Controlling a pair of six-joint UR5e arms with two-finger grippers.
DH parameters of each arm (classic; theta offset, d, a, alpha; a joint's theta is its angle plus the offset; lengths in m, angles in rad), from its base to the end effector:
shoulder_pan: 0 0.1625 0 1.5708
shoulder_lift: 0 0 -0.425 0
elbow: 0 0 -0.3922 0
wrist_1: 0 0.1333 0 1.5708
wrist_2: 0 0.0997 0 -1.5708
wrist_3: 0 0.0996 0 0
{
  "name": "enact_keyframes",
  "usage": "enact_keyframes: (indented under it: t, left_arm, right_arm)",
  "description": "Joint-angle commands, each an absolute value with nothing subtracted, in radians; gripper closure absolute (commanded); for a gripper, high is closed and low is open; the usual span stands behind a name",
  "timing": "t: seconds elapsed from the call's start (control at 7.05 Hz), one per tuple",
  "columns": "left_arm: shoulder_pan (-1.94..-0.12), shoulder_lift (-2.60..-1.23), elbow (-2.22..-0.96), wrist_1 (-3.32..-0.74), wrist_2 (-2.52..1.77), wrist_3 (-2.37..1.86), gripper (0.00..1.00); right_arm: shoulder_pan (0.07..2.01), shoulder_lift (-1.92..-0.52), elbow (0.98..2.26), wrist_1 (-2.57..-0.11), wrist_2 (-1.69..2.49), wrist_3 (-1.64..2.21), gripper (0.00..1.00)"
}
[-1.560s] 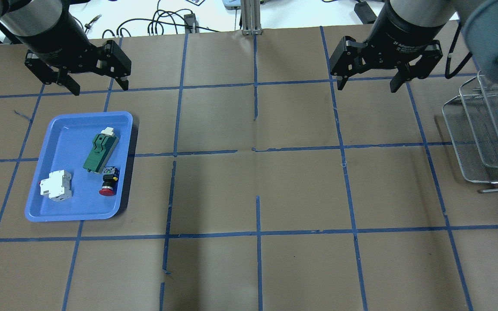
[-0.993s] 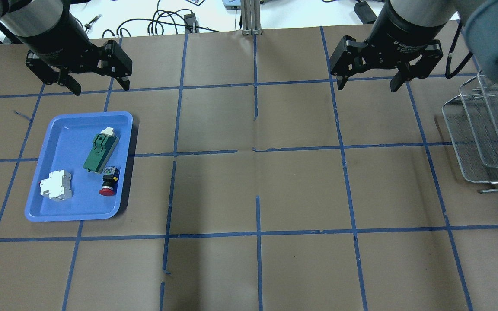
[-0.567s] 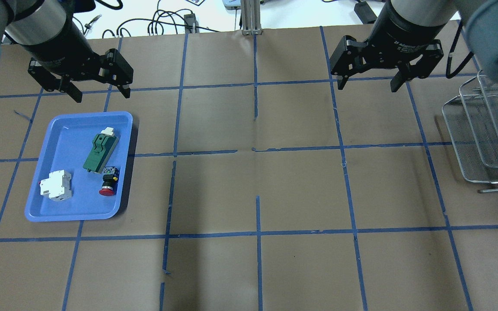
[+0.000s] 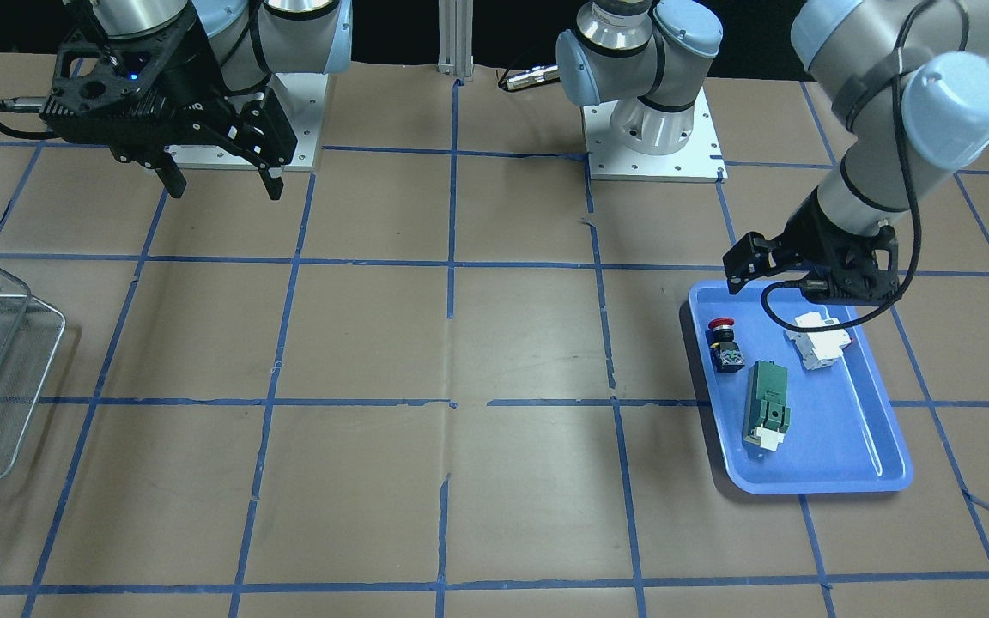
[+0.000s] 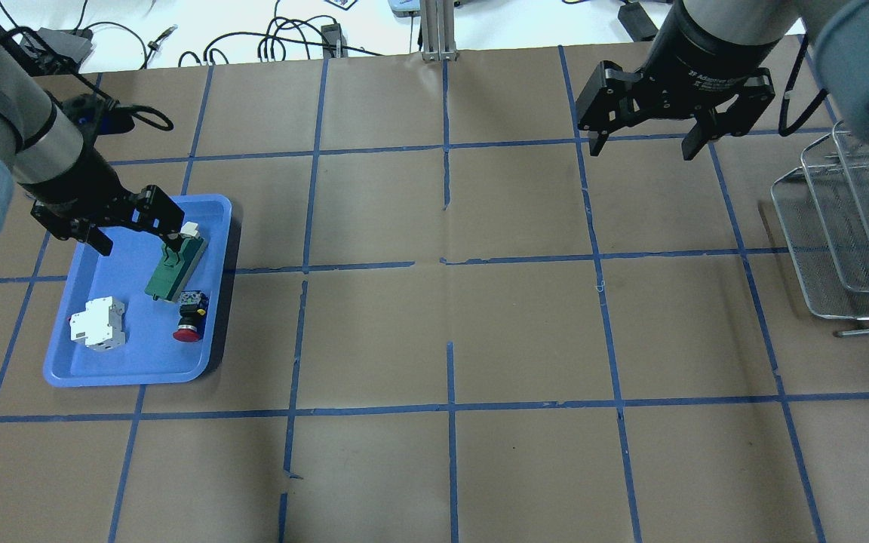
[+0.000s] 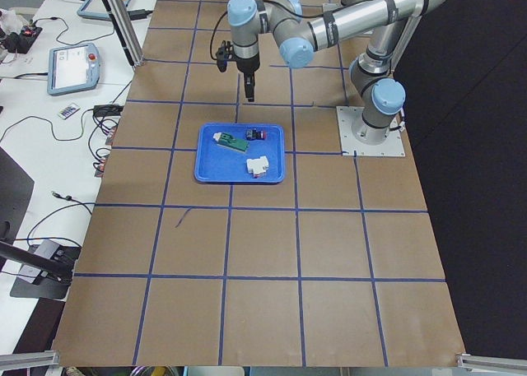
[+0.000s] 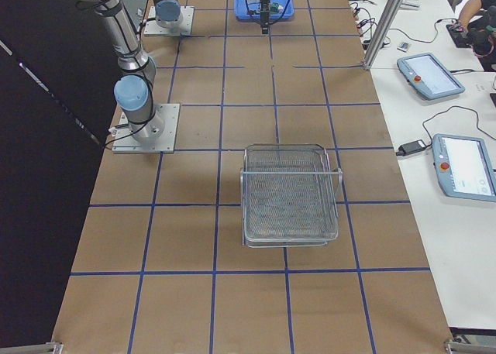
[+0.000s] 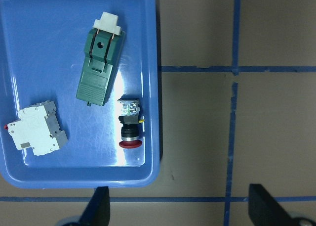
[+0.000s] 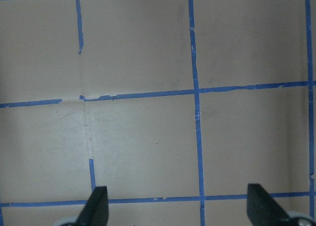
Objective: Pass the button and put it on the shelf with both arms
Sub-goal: 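Lower the left gripper over the red push button in the blue tray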
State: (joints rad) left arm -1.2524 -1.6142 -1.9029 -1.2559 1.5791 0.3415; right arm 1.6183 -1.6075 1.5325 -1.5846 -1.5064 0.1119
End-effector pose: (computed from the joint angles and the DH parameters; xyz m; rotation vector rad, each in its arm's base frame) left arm 0.0234 -0.4943 0.3378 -0.0365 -3.1282 -0.0939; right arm 0.1625 -0.4764 0.5264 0.0944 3.0663 -0.1280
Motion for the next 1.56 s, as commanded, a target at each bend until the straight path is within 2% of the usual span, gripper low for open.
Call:
enact_keyframes:
  t: [0.0,0.71,1.42]
  left_arm:
    - [-1.212,-1.673,-2.083,-0.989,1.585,0.422,0.0]
    - [-1.144,-1.804,-2.094,-0.924,1.578,0.477,0.0]
    - [-1.146,-1.806,-2.111,-0.937,1.575,0.437,0.06]
  right_arm:
    - [1.618,-1.608,1.532,-1.585,-1.506,0.112,0.0]
    - [1.618,-1.615,1.534,-1.582,-1.506,0.112,0.0]
    - [1.618,-1.615,1.534,-1.578,-1.506,0.112,0.0]
